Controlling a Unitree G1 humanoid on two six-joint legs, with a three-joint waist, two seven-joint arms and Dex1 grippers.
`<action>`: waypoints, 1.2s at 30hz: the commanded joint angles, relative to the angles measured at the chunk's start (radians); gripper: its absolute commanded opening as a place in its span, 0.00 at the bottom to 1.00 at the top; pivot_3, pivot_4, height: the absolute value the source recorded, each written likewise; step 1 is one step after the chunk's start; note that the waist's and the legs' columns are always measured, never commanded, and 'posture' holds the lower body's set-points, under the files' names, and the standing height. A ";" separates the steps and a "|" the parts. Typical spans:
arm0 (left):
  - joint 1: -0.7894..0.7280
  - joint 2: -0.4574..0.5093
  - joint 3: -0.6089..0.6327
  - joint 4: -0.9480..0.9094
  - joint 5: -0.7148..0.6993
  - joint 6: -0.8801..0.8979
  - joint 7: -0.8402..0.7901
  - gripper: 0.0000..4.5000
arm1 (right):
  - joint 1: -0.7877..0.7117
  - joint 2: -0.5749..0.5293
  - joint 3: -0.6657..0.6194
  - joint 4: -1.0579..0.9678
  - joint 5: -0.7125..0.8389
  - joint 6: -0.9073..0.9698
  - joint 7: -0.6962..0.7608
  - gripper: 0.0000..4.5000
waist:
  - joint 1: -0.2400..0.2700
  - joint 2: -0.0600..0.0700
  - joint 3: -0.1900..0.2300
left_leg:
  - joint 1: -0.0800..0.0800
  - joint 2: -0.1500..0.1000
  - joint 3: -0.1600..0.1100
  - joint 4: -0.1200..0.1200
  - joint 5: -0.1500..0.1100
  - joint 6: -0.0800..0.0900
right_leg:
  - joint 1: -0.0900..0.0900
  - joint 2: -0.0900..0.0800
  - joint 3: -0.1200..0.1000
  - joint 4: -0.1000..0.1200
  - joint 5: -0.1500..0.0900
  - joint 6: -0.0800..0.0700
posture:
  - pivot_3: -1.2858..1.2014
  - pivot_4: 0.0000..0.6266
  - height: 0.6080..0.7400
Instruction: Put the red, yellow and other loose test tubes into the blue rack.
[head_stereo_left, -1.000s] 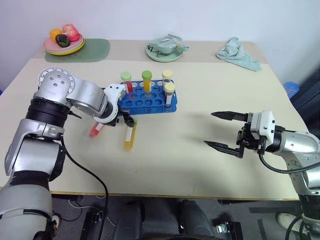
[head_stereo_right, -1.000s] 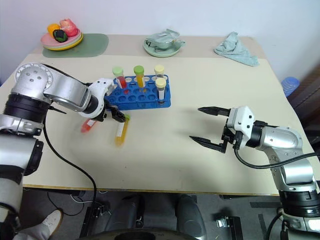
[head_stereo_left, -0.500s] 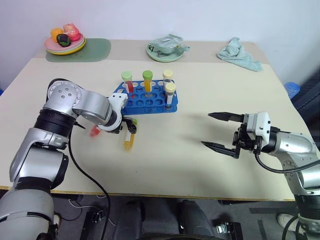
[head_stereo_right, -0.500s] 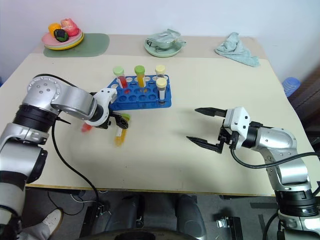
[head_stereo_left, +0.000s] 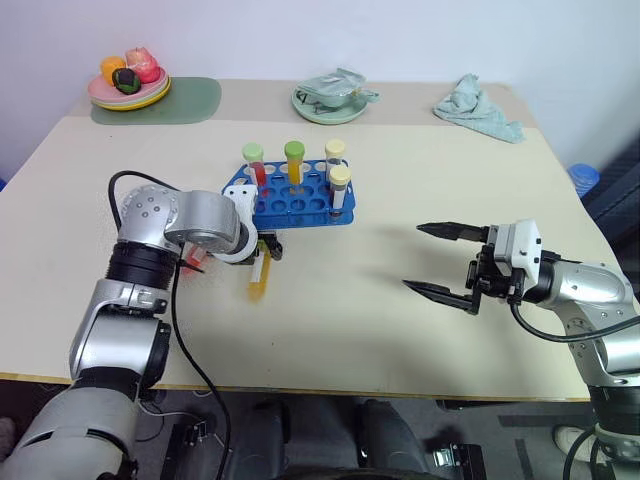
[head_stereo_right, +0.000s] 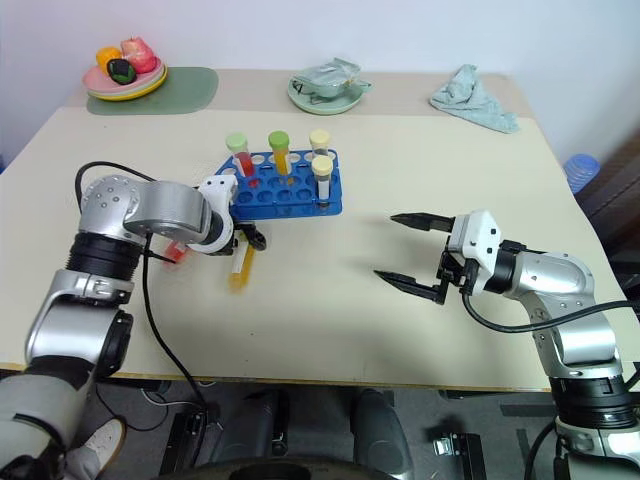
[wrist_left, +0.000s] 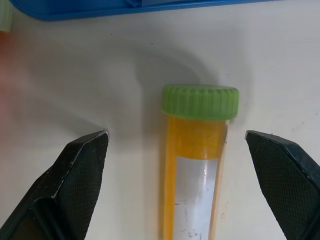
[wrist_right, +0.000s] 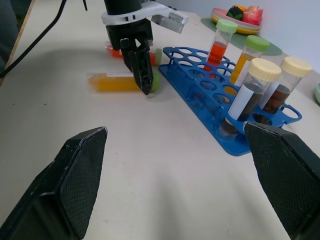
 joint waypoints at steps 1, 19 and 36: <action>0.019 -0.047 0.070 -0.059 -0.017 -0.028 0.095 1.00 | 0.005 -0.020 -0.030 -0.028 0.022 0.002 0.010 0.99 | 0.001 0.000 0.000 | 0.000 0.000 0.000 0.000 0.000 0.000 | 0.000 0.000 0.000 0.000 0.000 0.000 | 0.52 0.24 1.00; 0.058 -0.164 0.177 -0.110 -0.017 -0.051 0.215 0.25 | 0.007 -0.037 -0.033 -0.018 0.024 0.000 0.032 1.00 | 0.002 0.000 0.000 | 0.000 0.000 0.000 0.000 0.000 -0.001 | 0.000 0.000 0.000 0.000 0.000 0.000 | 0.52 0.24 1.00; 0.045 0.245 0.091 -0.477 0.070 0.059 -0.518 0.25 | -0.030 -0.031 -0.026 -0.007 0.036 0.031 0.033 1.00 | -0.002 0.000 0.000 | 0.000 -0.001 0.000 0.000 0.001 -0.002 | 0.000 0.001 0.000 0.000 0.000 0.000 | 0.52 0.24 1.00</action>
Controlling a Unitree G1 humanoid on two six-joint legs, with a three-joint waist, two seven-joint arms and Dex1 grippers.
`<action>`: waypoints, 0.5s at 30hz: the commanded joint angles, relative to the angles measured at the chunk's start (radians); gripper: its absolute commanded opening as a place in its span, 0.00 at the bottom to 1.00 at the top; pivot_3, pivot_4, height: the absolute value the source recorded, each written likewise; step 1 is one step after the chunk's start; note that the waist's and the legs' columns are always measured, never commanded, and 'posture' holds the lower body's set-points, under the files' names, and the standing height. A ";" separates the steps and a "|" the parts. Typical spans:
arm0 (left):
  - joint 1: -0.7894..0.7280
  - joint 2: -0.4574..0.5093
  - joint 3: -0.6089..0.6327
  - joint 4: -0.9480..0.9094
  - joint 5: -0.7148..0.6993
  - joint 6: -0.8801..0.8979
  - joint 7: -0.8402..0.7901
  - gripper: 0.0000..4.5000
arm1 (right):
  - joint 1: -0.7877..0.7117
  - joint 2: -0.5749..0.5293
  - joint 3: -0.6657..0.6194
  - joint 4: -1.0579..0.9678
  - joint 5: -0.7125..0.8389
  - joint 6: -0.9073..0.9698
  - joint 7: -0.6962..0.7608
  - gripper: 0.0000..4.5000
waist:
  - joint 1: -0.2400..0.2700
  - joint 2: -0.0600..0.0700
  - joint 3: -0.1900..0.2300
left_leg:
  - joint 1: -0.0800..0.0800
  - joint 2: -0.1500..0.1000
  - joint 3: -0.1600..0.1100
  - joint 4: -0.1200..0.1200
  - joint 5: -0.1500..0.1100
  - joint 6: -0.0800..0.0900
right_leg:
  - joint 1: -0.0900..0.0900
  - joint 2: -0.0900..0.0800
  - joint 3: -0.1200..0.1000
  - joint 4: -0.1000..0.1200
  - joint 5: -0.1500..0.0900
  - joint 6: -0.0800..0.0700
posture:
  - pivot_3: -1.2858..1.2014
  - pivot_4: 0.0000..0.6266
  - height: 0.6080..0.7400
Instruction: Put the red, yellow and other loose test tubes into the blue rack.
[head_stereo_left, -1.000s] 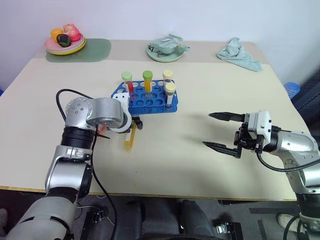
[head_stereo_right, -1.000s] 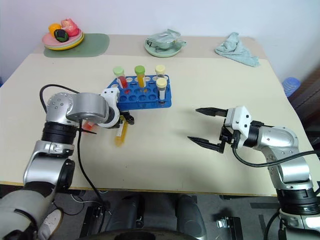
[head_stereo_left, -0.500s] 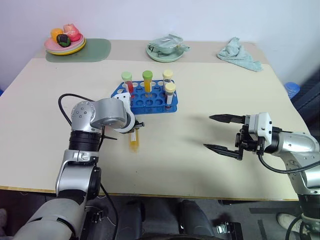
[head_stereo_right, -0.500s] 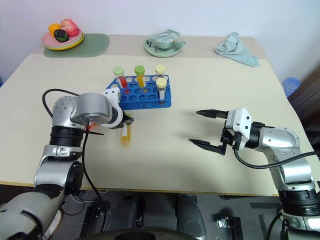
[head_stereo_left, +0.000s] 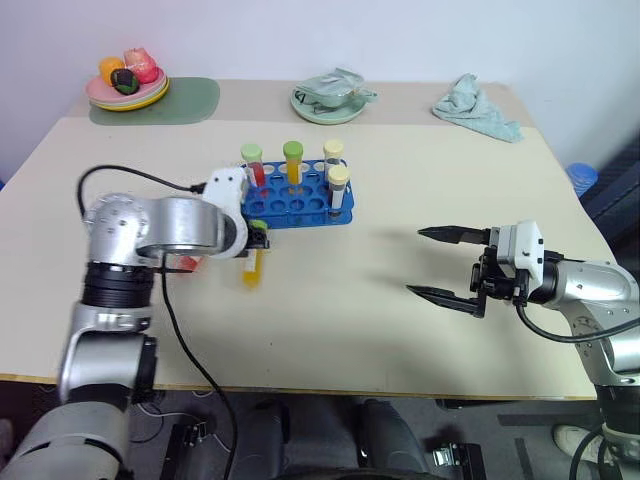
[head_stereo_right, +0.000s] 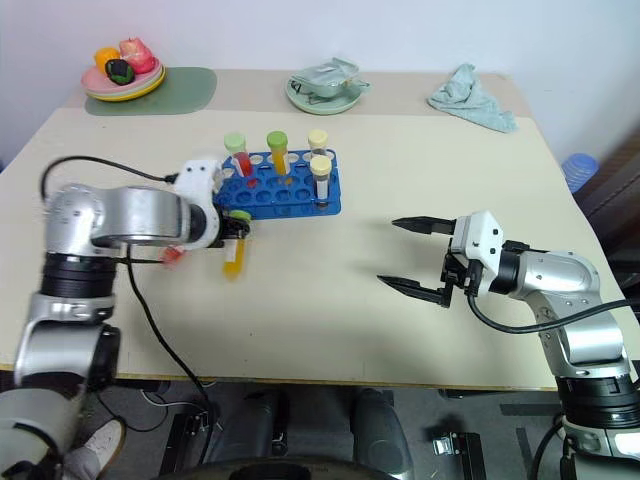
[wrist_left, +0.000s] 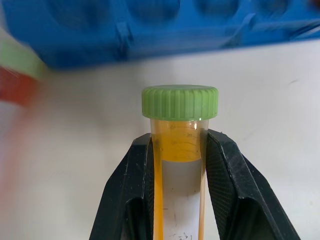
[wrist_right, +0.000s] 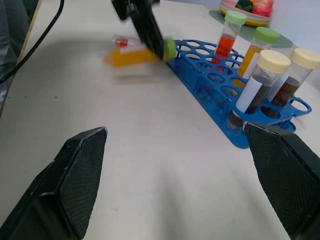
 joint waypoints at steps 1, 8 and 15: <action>-0.014 0.066 0.042 -0.174 0.128 0.010 -0.318 0.25 | -0.033 -0.004 -0.020 -0.009 0.030 0.010 -0.001 1.00 | 0.001 0.000 0.000 | 0.000 0.000 0.000 0.000 0.000 0.000 | 0.000 0.000 0.000 0.000 0.000 0.000 | 0.52 0.24 1.00; 0.178 0.009 -0.017 -0.416 0.937 -0.677 -0.892 0.25 | -0.078 -0.001 -0.013 0.002 0.039 0.037 -0.004 1.00 | 0.004 0.001 -0.001 | 0.000 0.000 0.002 -0.002 0.000 -0.001 | 0.002 0.000 0.000 -0.003 0.000 0.000 | 0.52 0.24 1.00; 0.266 -0.200 -0.144 -0.251 1.433 -1.148 -1.093 0.25 | -0.091 -0.014 -0.020 -0.002 0.047 0.062 -0.002 1.00 | 0.005 0.001 0.000 | 0.000 0.000 0.002 -0.001 -0.001 0.002 | 0.002 0.000 0.000 -0.004 0.000 0.000 | 0.52 0.24 1.00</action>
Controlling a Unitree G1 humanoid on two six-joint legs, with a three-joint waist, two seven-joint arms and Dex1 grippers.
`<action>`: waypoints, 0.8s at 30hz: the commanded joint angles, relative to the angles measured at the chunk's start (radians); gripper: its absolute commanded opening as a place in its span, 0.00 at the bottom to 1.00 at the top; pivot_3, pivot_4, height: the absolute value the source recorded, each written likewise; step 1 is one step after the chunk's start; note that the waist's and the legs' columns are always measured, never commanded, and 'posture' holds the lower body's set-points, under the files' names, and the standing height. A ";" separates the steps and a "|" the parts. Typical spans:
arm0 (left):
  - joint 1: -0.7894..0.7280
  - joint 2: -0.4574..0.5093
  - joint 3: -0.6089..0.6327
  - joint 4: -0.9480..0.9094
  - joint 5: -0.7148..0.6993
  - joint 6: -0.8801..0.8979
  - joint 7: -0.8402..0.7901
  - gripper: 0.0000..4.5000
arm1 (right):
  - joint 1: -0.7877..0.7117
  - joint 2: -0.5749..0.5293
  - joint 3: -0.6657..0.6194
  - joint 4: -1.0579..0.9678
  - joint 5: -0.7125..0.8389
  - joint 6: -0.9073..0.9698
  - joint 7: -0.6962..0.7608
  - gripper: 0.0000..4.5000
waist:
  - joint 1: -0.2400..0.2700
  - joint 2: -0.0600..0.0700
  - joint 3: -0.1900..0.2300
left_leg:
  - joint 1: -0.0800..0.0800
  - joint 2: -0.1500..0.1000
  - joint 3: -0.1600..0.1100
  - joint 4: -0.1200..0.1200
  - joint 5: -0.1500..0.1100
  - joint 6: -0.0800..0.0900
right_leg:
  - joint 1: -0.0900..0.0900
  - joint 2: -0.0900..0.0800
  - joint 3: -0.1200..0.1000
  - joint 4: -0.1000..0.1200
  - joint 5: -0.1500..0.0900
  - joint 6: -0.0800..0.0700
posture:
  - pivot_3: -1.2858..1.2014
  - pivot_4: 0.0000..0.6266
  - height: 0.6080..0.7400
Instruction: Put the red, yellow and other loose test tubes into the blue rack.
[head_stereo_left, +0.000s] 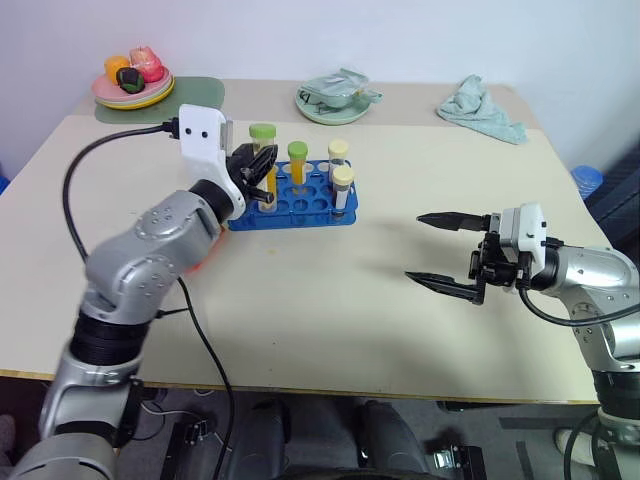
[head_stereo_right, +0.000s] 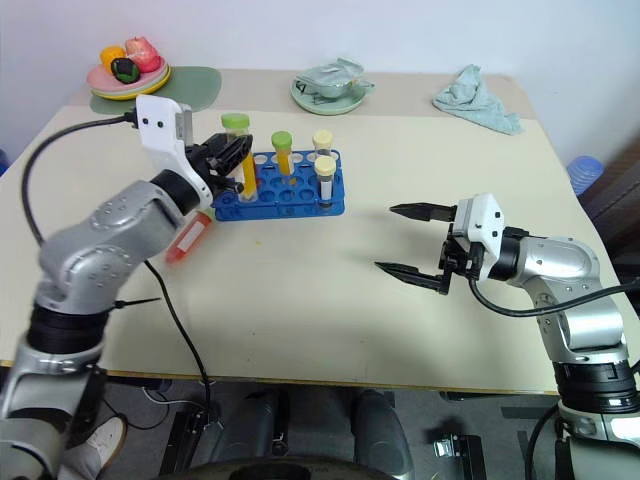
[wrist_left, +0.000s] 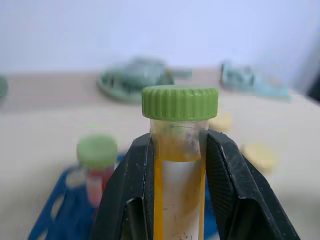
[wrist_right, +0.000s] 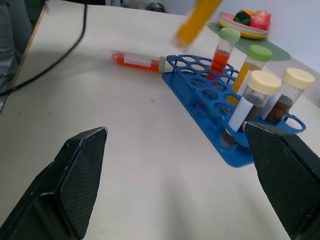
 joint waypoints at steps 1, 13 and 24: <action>0.020 -0.073 -0.060 0.075 0.228 -0.252 -0.099 0.25 | -0.019 -0.016 -0.024 -0.019 0.020 0.011 -0.001 1.00 | 0.000 0.000 0.000 | 0.000 0.000 0.000 0.000 0.000 0.001 | 0.000 0.000 0.000 0.000 0.000 0.000 | 0.52 0.24 1.00; -0.040 -0.335 -0.092 0.501 0.593 -0.684 -0.176 0.25 | -0.011 -0.028 -0.048 -0.046 0.025 0.037 -0.020 1.00 | -0.001 0.000 0.000 | 0.000 0.000 0.000 0.001 -0.005 0.008 | 0.000 0.000 0.000 0.001 0.000 0.000 | 0.52 0.24 1.00; -0.027 -0.357 -0.030 0.688 0.688 -0.809 -0.186 0.25 | 0.010 -0.023 -0.062 -0.070 0.025 0.046 -0.042 1.00 | -0.003 0.000 0.000 | 0.000 0.000 -0.001 0.001 -0.005 0.009 | 0.000 0.000 0.000 0.002 0.000 0.000 | 0.52 0.24 1.00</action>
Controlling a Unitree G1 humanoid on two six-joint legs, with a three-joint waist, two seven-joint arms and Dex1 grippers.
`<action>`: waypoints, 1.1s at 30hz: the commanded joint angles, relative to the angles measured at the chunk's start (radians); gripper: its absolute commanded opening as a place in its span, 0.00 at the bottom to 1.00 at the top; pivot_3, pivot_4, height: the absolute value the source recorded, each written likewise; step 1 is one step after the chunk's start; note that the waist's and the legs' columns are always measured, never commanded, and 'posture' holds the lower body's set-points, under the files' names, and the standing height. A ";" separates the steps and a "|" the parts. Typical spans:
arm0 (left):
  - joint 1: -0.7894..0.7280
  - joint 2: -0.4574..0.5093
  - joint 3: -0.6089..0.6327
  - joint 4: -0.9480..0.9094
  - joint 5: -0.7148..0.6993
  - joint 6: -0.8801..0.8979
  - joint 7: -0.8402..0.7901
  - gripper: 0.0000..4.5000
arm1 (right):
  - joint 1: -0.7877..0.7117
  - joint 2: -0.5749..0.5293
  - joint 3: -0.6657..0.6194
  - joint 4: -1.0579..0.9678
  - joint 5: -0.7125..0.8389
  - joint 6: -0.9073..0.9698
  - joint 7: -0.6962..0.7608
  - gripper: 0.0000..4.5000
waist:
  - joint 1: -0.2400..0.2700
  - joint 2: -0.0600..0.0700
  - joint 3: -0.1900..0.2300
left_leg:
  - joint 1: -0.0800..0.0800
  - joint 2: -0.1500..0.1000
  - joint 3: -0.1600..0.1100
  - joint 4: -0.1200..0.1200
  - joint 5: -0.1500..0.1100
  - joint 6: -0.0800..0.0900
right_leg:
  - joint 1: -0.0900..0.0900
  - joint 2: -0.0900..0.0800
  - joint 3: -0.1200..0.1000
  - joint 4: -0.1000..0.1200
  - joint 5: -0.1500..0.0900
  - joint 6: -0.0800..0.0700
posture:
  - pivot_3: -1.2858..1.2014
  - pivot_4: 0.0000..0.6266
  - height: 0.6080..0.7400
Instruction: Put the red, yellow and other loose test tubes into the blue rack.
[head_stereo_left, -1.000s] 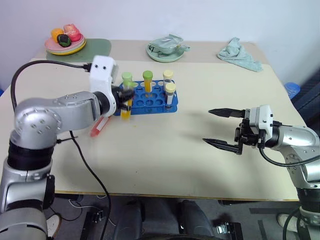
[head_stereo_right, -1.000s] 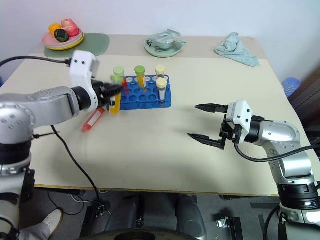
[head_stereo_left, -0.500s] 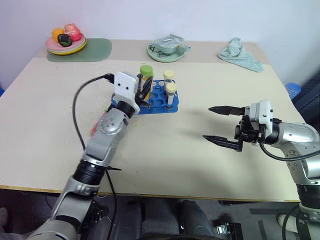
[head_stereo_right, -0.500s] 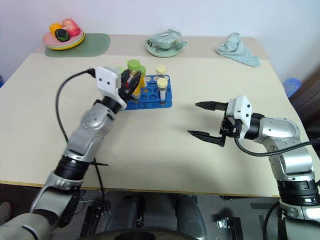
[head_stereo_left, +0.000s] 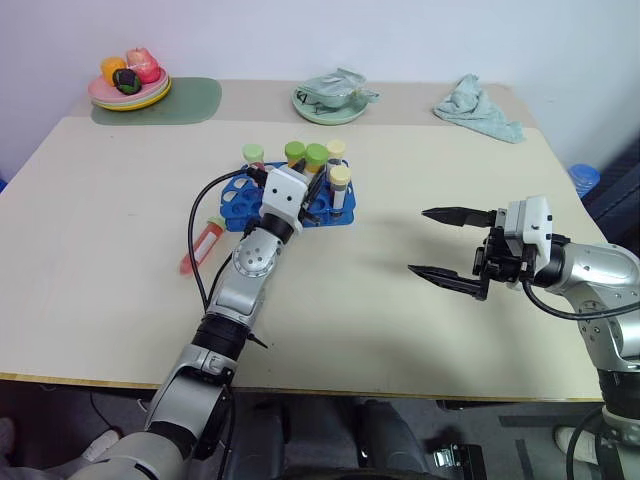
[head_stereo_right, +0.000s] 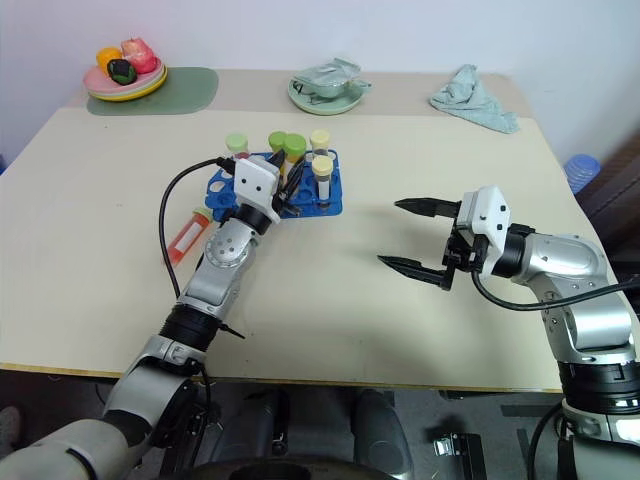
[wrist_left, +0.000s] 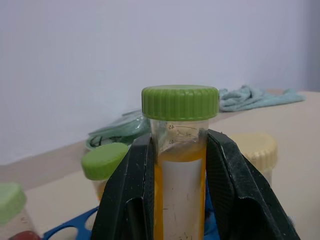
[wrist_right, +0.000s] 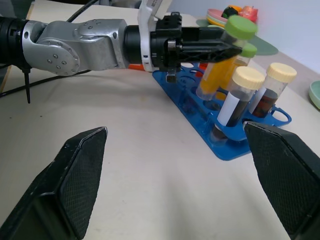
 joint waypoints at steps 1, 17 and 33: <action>0.001 0.004 0.029 0.048 0.029 -0.038 -0.003 0.25 | -0.001 -0.014 -0.035 -0.037 0.016 -0.005 -0.008 1.00 | 0.001 0.000 0.000 | 0.000 0.000 0.000 0.000 0.000 0.000 | 0.000 0.000 0.000 0.000 0.000 0.000 | 0.52 0.24 1.00; 0.035 -0.072 0.055 0.035 0.006 -0.032 -0.088 0.25 | -0.005 -0.018 -0.041 -0.023 0.011 -0.015 -0.008 1.00 | 0.004 0.001 -0.001 | 0.001 0.000 0.000 0.001 0.000 0.000 | 0.002 0.000 0.000 0.000 0.000 0.000 | 0.52 0.24 1.00; 0.054 -0.091 0.137 0.057 -0.081 0.018 -0.162 0.71 | -0.019 -0.011 -0.032 -0.007 0.003 -0.034 -0.012 1.00 | 0.000 0.001 -0.001 | 0.001 0.000 0.000 0.001 0.000 0.000 | 0.001 0.000 0.000 0.001 0.000 0.000 | 0.52 0.24 1.00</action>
